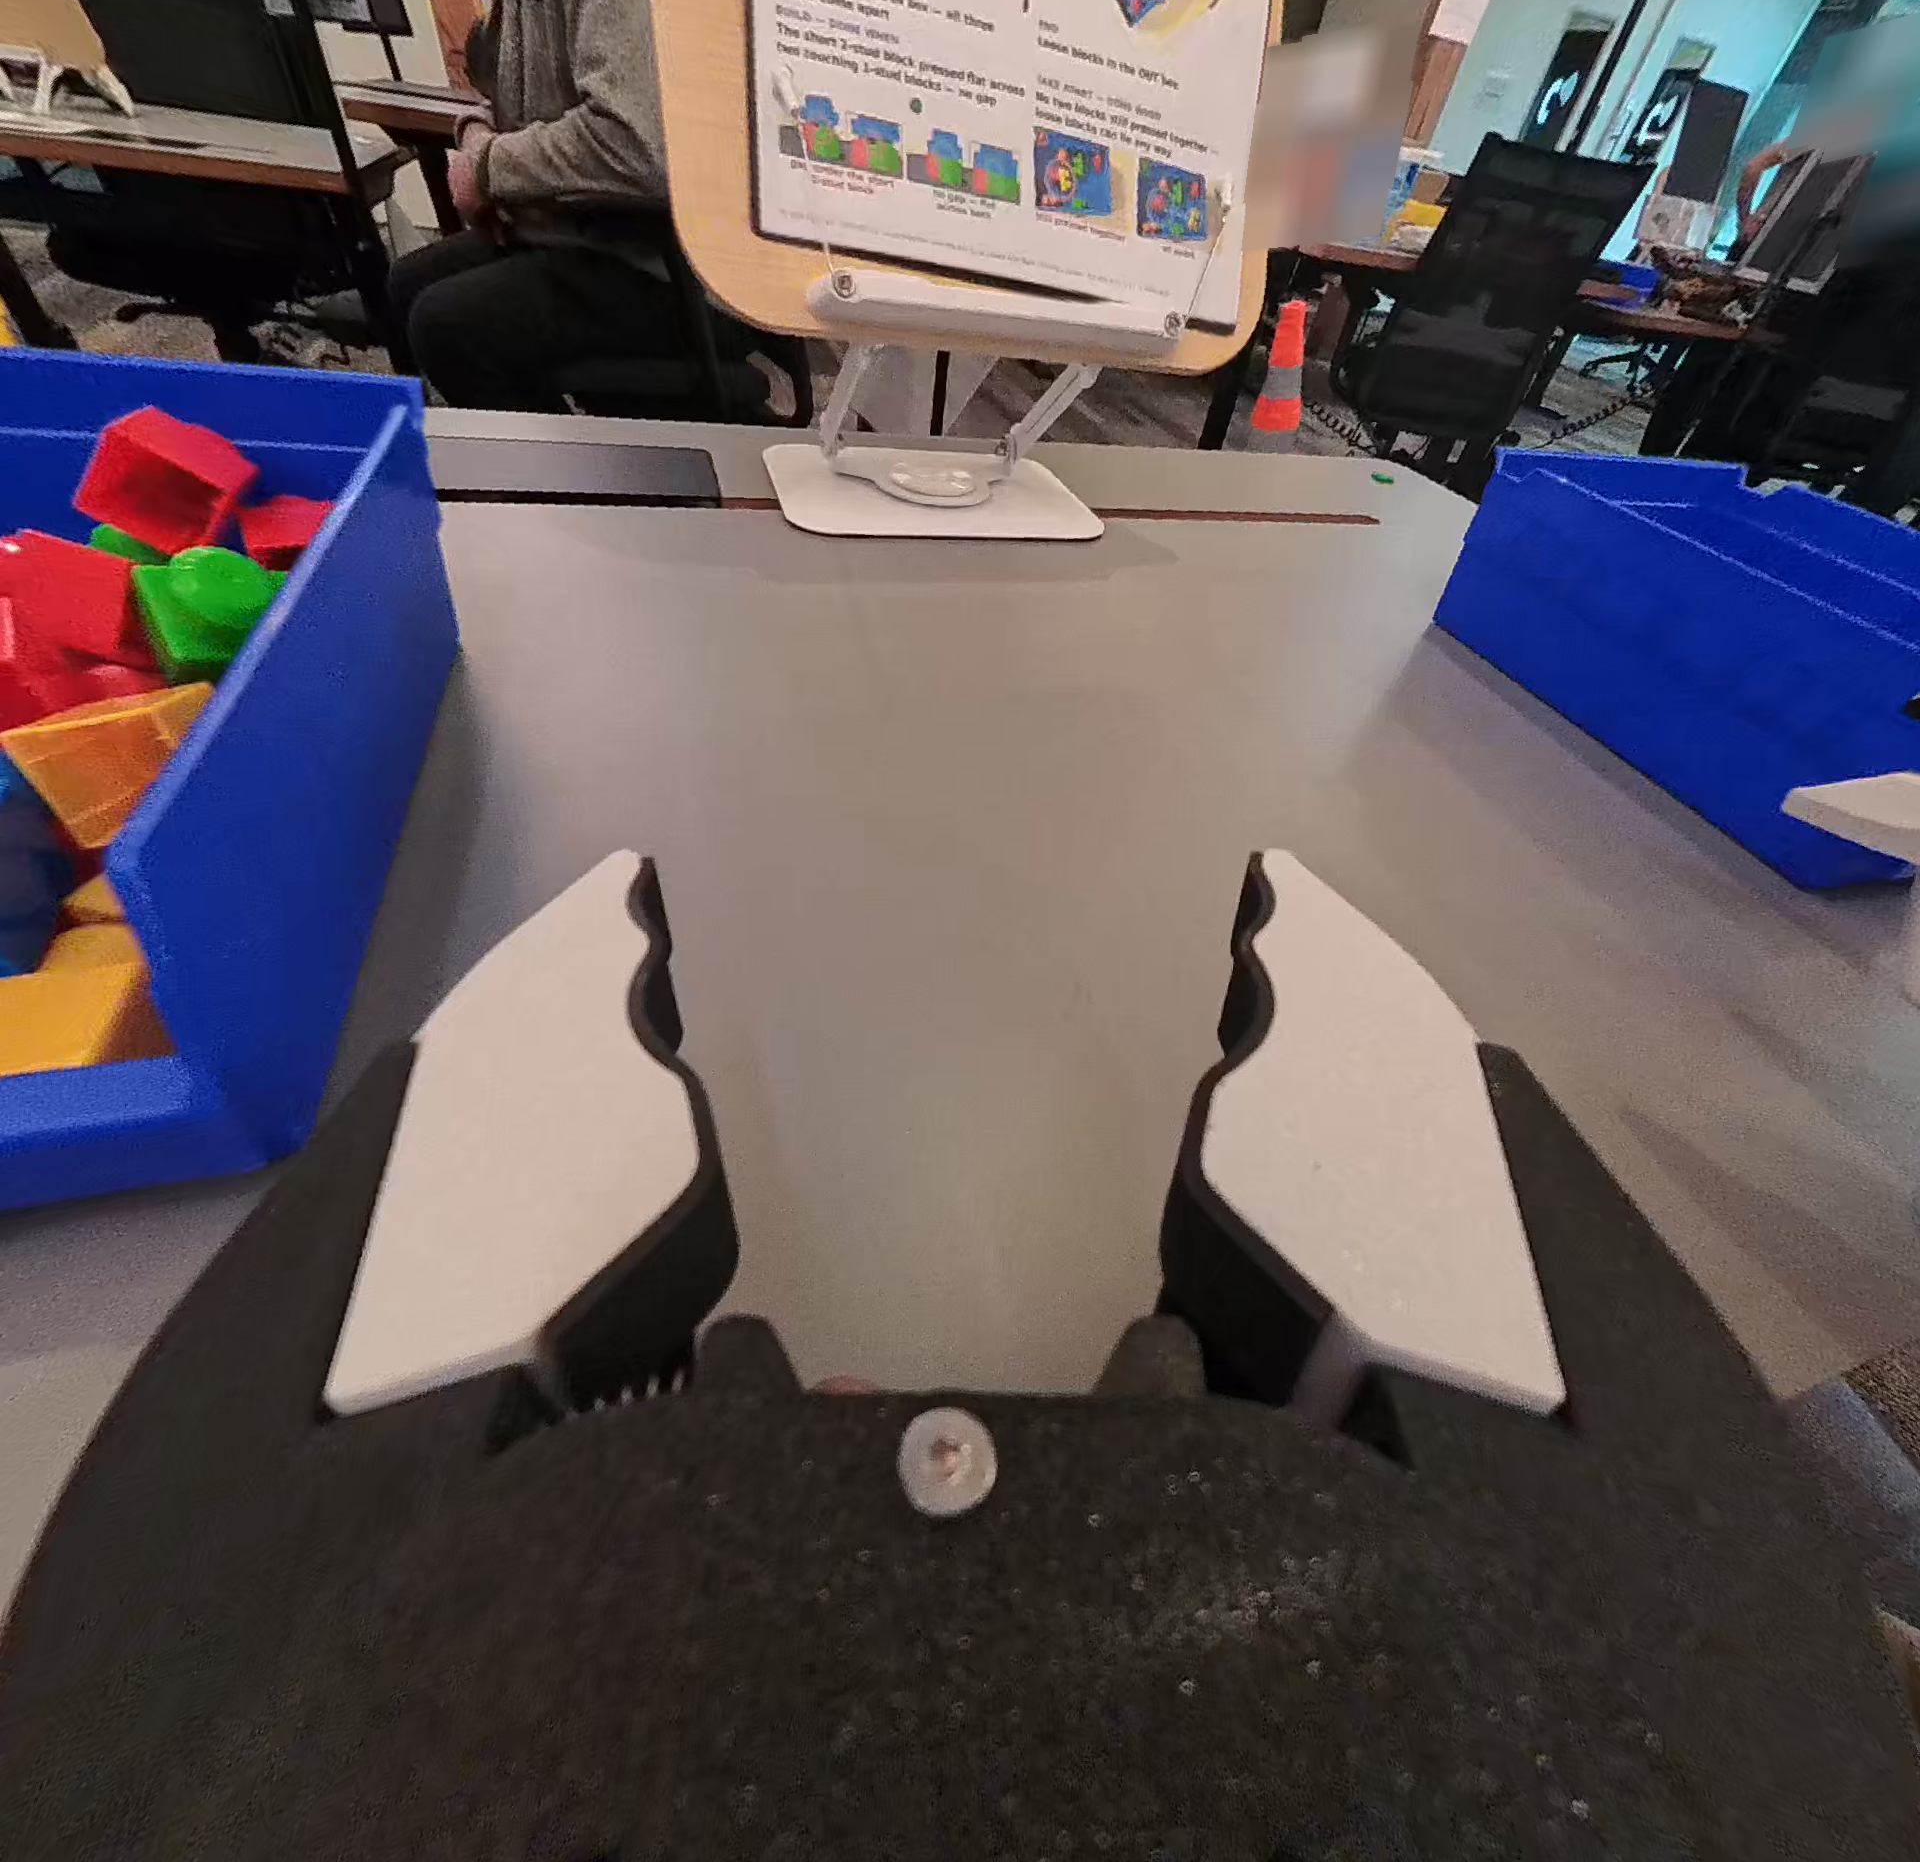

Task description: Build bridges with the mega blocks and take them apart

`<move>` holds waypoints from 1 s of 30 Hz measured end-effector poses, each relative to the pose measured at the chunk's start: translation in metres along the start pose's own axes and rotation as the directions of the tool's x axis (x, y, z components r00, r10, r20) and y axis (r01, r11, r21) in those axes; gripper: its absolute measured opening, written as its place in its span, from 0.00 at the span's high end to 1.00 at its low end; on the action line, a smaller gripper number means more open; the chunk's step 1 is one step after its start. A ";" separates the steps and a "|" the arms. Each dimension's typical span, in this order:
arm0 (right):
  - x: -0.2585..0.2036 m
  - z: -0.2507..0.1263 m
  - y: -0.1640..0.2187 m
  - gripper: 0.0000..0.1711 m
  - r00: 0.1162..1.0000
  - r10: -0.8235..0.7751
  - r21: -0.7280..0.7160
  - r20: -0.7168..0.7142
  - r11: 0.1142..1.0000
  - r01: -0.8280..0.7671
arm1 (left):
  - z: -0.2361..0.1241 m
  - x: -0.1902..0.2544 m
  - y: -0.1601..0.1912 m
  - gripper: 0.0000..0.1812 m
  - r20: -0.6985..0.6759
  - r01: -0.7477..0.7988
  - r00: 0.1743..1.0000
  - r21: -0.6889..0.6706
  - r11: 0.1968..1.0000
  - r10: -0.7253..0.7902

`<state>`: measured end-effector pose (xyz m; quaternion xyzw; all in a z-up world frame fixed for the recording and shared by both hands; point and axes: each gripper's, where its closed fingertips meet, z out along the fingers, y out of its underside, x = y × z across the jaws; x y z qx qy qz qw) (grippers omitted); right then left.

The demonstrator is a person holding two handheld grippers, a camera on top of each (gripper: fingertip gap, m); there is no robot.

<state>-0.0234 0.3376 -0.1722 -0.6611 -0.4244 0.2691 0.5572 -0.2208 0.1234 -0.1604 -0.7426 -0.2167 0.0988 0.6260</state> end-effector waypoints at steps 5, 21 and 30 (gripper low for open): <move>0.001 0.001 0.002 0.51 1.000 -0.009 -0.009 -0.002 1.000 0.008 | -0.017 -0.028 -0.014 0.44 0.063 0.015 0.998 -0.004 1.000 -0.015; 0.003 0.024 0.012 0.53 0.998 0.041 -0.050 0.053 0.998 -0.038 | 0.014 -0.226 -0.010 0.47 0.294 0.014 0.939 -0.555 0.832 0.180; 0.013 0.025 0.018 0.53 0.995 0.086 -0.063 0.059 0.995 -0.083 | 0.041 -0.238 0.026 0.56 0.330 0.123 0.926 -0.722 0.681 0.182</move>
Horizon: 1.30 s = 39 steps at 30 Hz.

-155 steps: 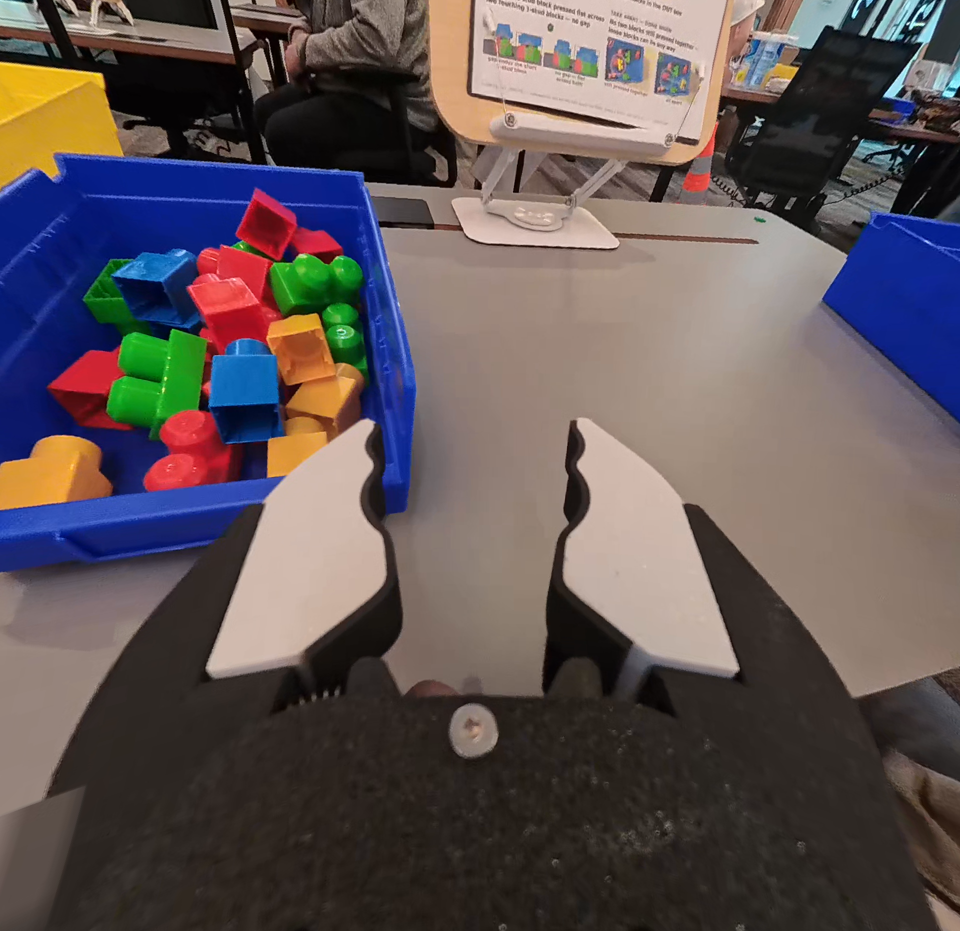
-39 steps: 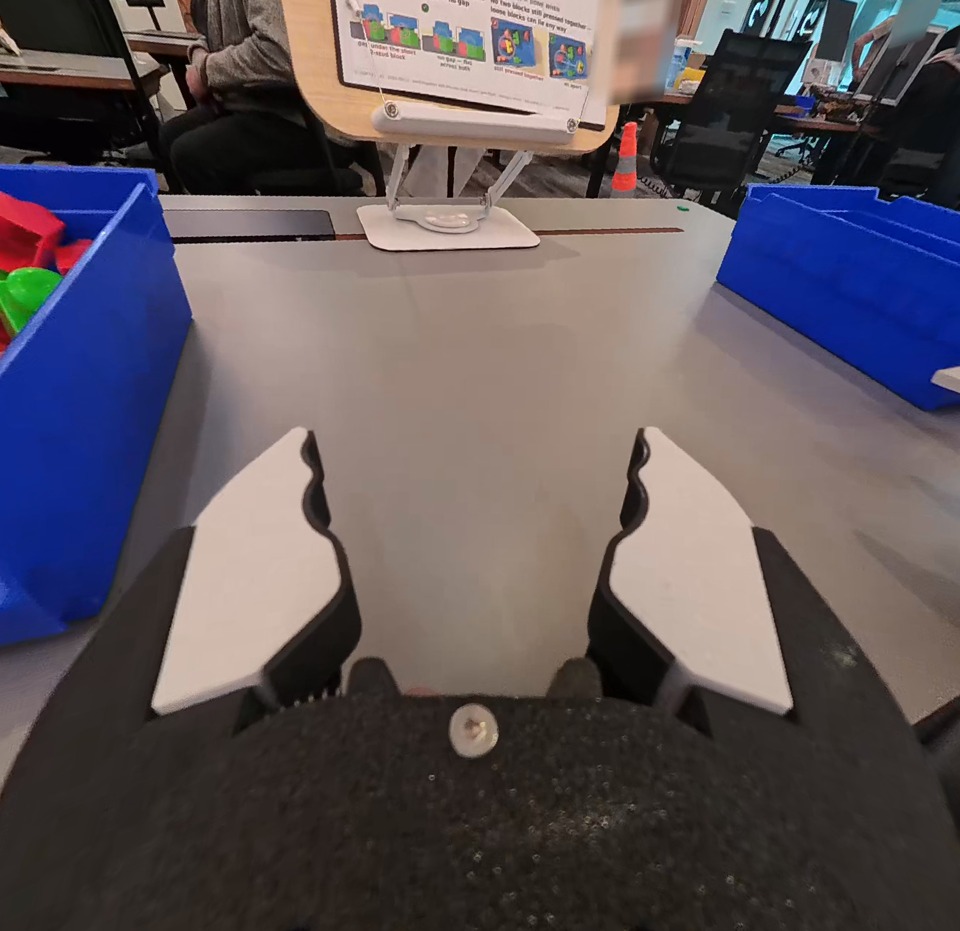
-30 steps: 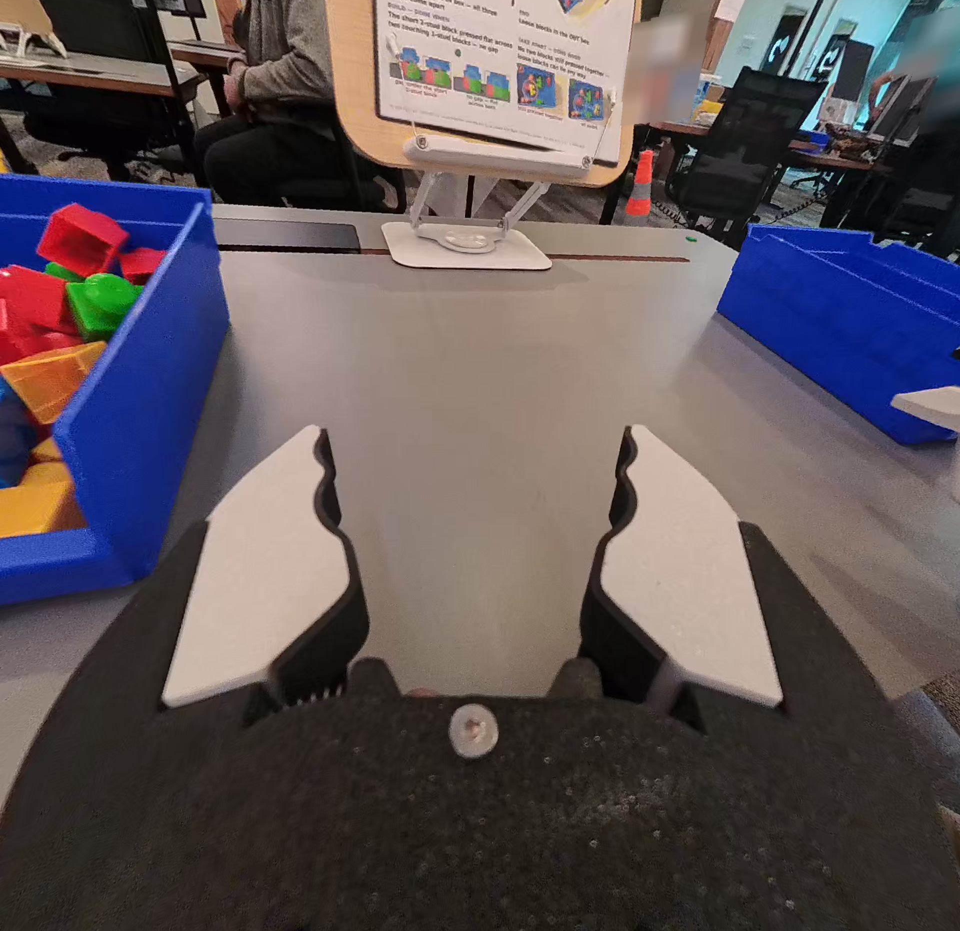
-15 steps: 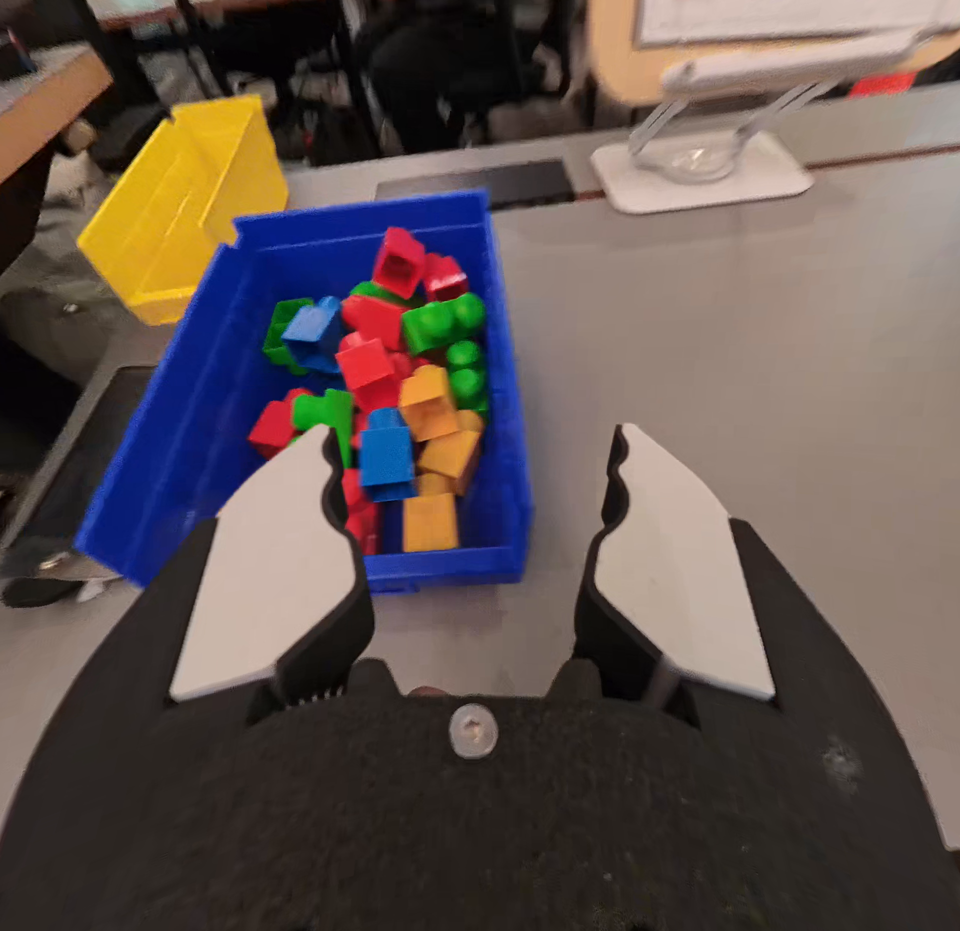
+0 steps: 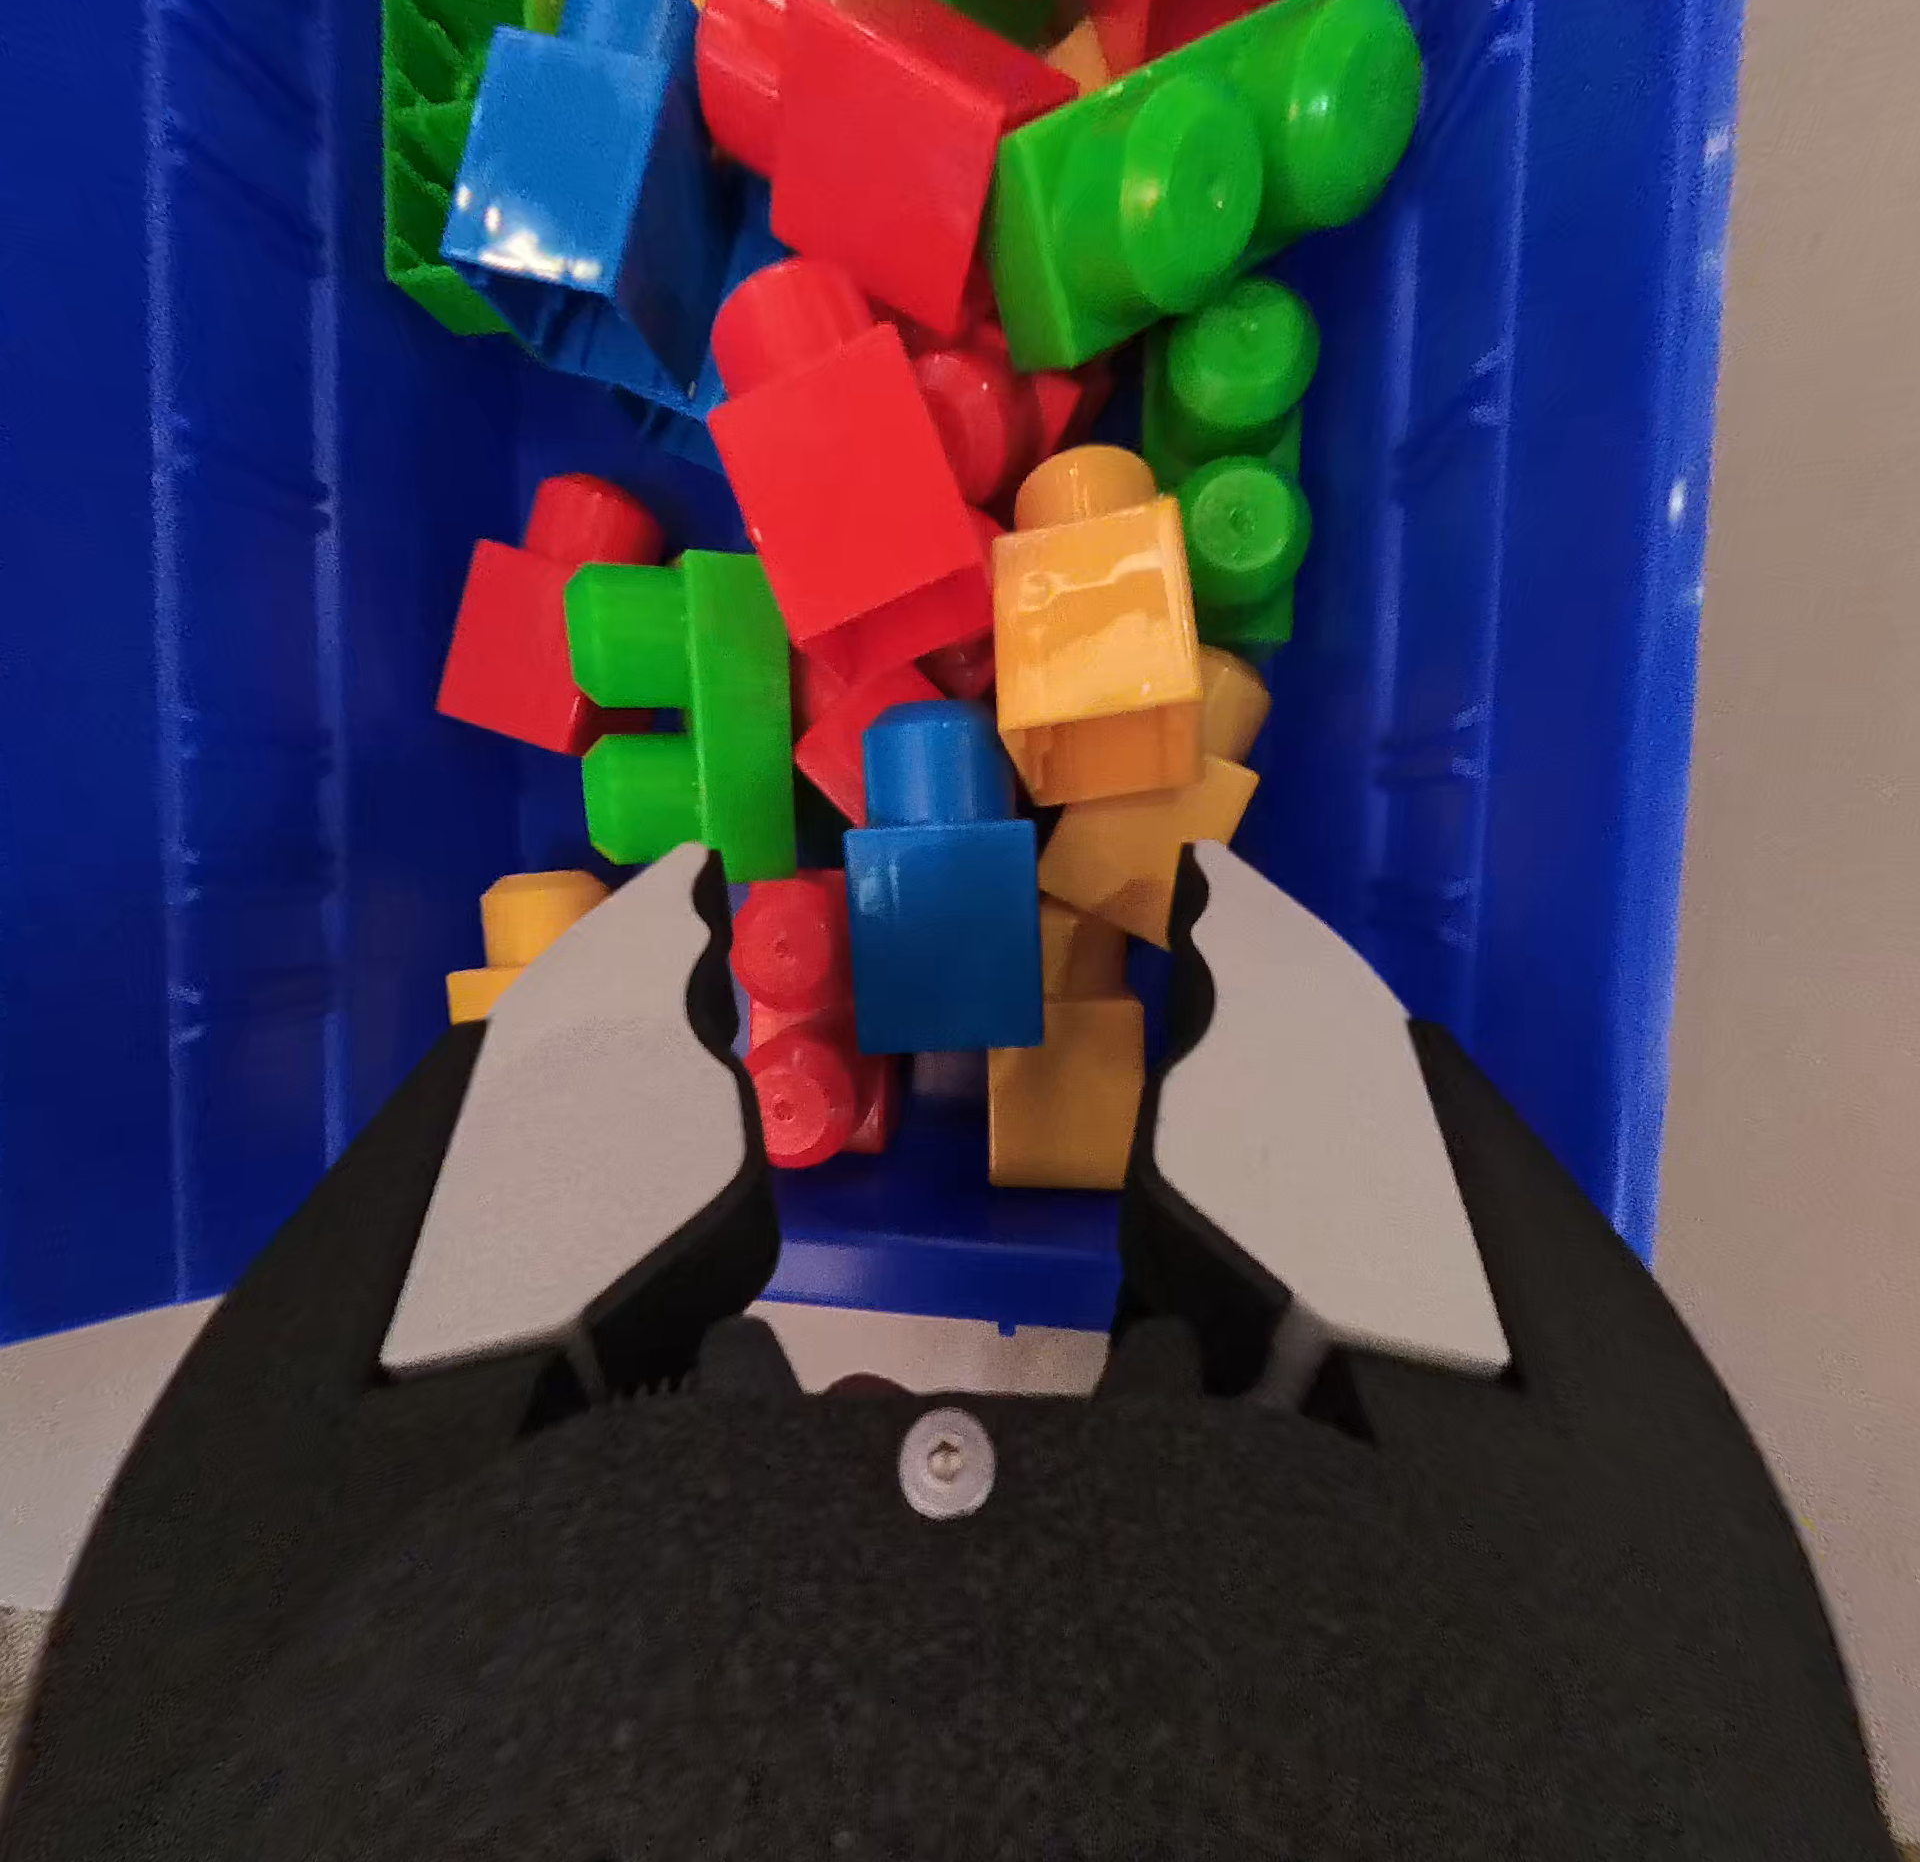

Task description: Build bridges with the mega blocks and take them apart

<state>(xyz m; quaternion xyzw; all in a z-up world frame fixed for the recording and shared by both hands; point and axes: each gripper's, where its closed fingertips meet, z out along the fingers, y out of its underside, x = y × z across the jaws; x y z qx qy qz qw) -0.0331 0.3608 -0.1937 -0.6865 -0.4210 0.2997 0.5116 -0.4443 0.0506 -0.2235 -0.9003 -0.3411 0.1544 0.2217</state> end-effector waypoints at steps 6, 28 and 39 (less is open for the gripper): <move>0.004 -0.003 0.004 0.54 1.000 0.021 -0.011 0.012 1.000 -0.021 | 0.007 0.000 0.004 0.80 0.036 -0.070 0.997 -0.082 0.994 0.073; -0.011 -0.010 -0.007 0.60 0.998 -0.053 0.050 0.022 0.997 0.052 | -0.165 0.063 -0.059 0.80 -0.031 -0.059 0.992 0.744 0.665 0.122; -0.022 -0.011 -0.008 0.61 0.997 -0.070 0.056 0.039 0.996 0.068 | -0.162 0.151 -0.001 0.80 -0.176 0.080 0.970 0.883 0.463 0.169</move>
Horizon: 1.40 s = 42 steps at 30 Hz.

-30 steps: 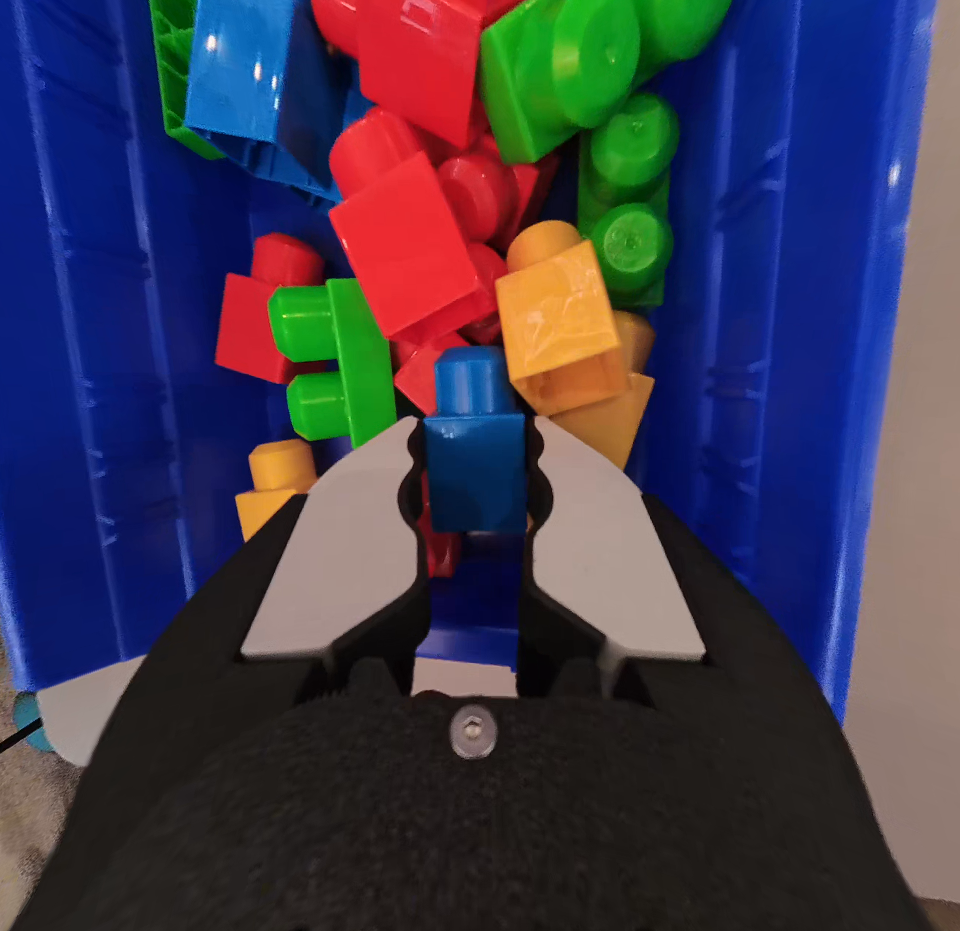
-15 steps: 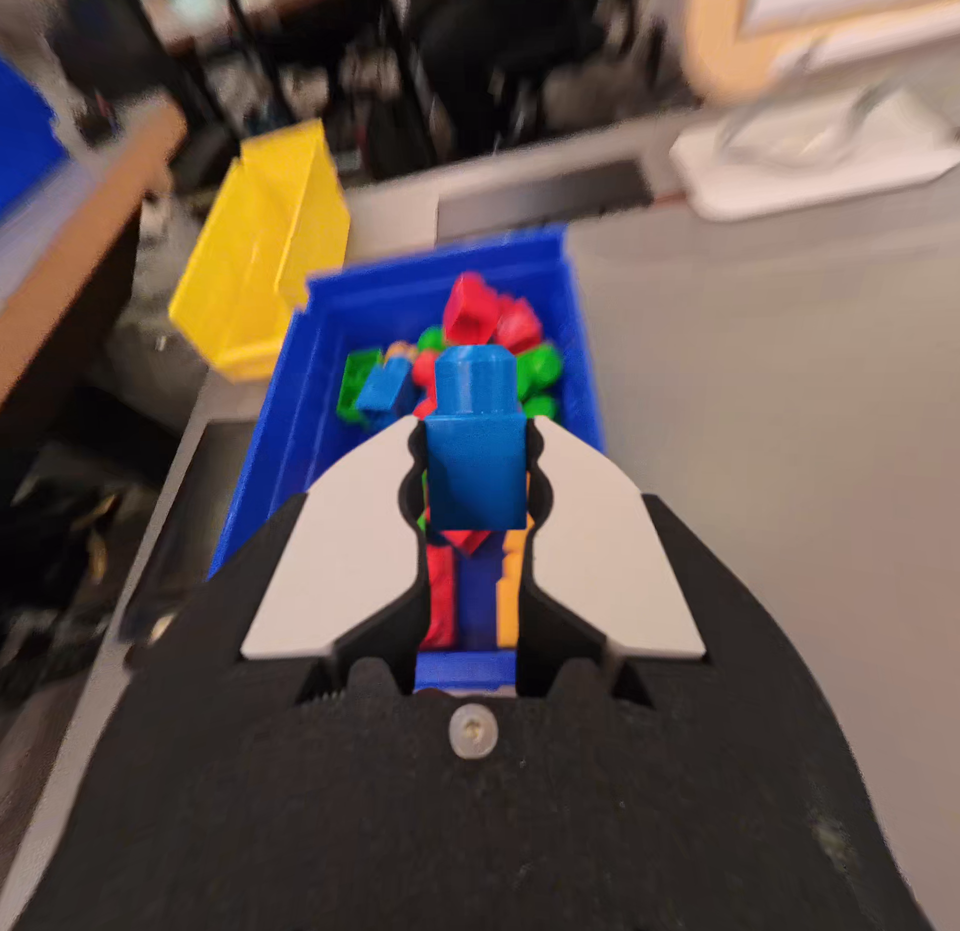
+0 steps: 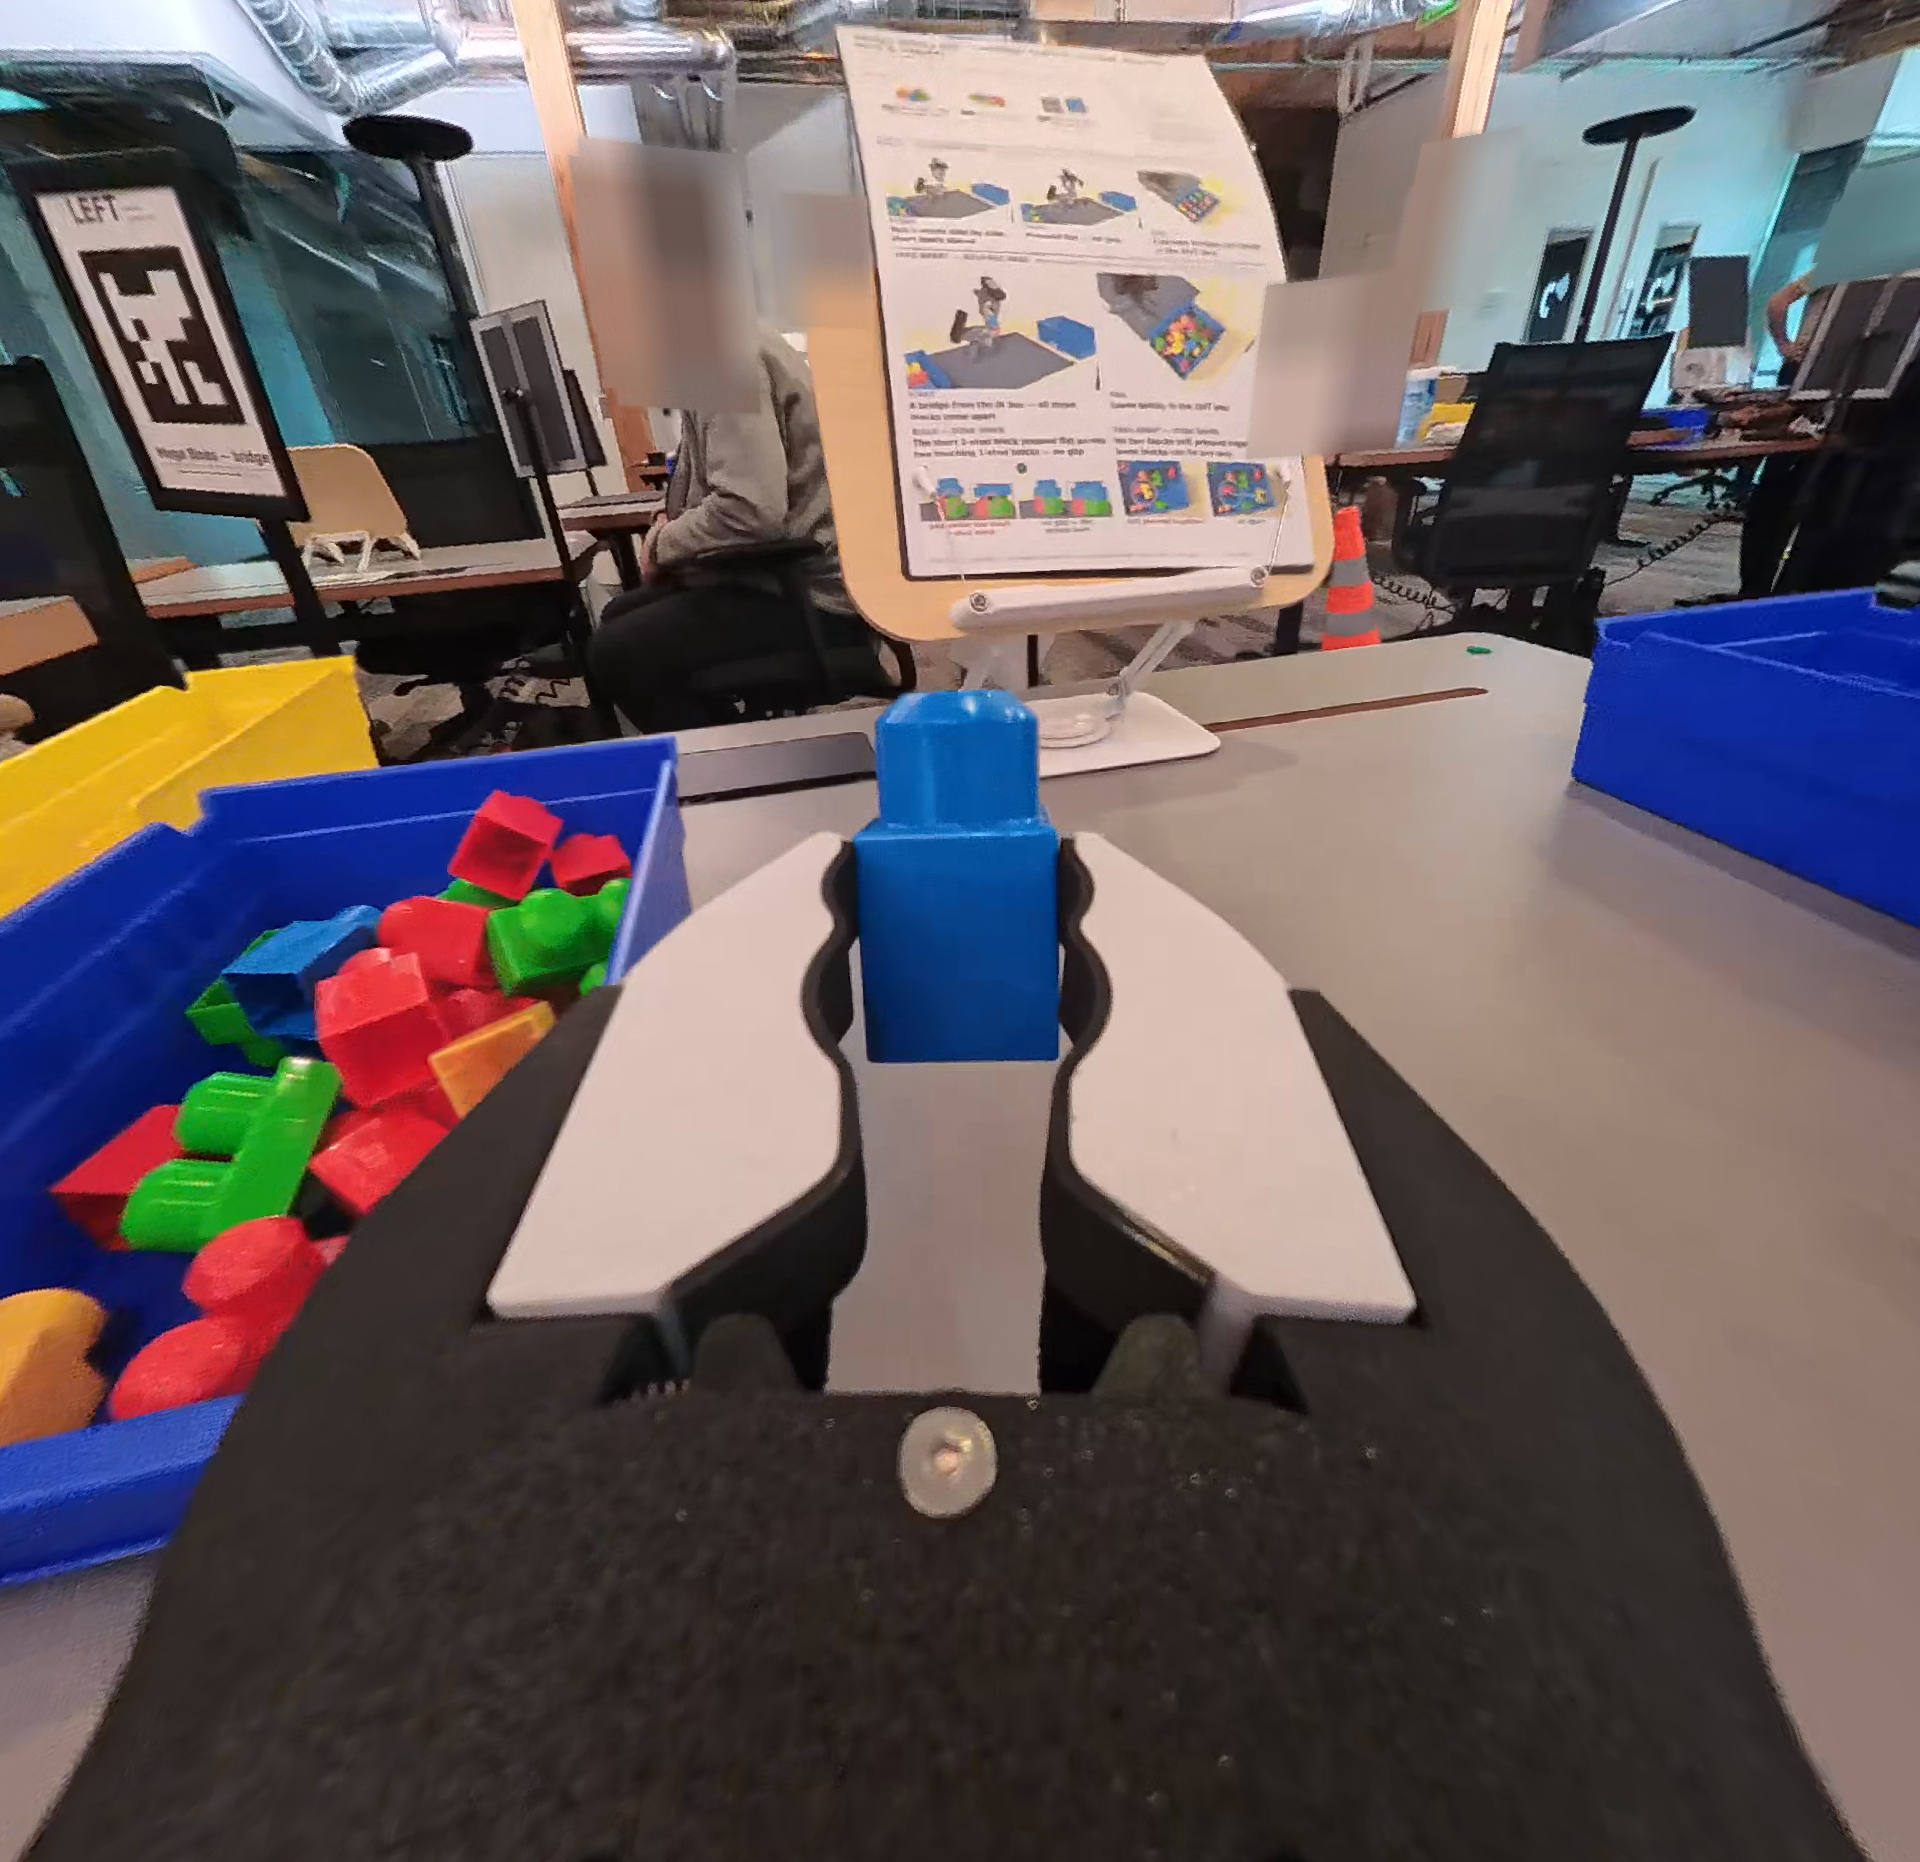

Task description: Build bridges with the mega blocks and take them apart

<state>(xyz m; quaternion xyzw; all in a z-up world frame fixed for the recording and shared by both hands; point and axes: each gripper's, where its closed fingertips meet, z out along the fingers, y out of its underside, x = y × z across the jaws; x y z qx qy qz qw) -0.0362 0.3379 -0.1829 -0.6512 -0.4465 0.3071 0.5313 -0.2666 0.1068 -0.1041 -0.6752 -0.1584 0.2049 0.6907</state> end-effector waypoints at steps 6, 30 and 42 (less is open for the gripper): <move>0.001 -0.002 0.000 0.62 1.000 0.002 -0.001 0.001 1.000 -0.002 | 0.040 0.032 0.018 0.80 -0.121 0.022 0.992 -0.059 0.998 -0.029; 0.012 -0.003 0.002 0.63 1.000 0.009 -0.010 -0.007 1.000 -0.009 | 0.162 0.070 0.131 0.80 -0.338 -0.112 0.937 -0.527 0.843 -0.087; 0.014 -0.005 0.001 0.63 1.000 0.004 -0.011 -0.014 1.000 -0.004 | 0.153 0.074 0.158 0.80 -0.362 -0.202 0.930 -0.647 0.735 -0.063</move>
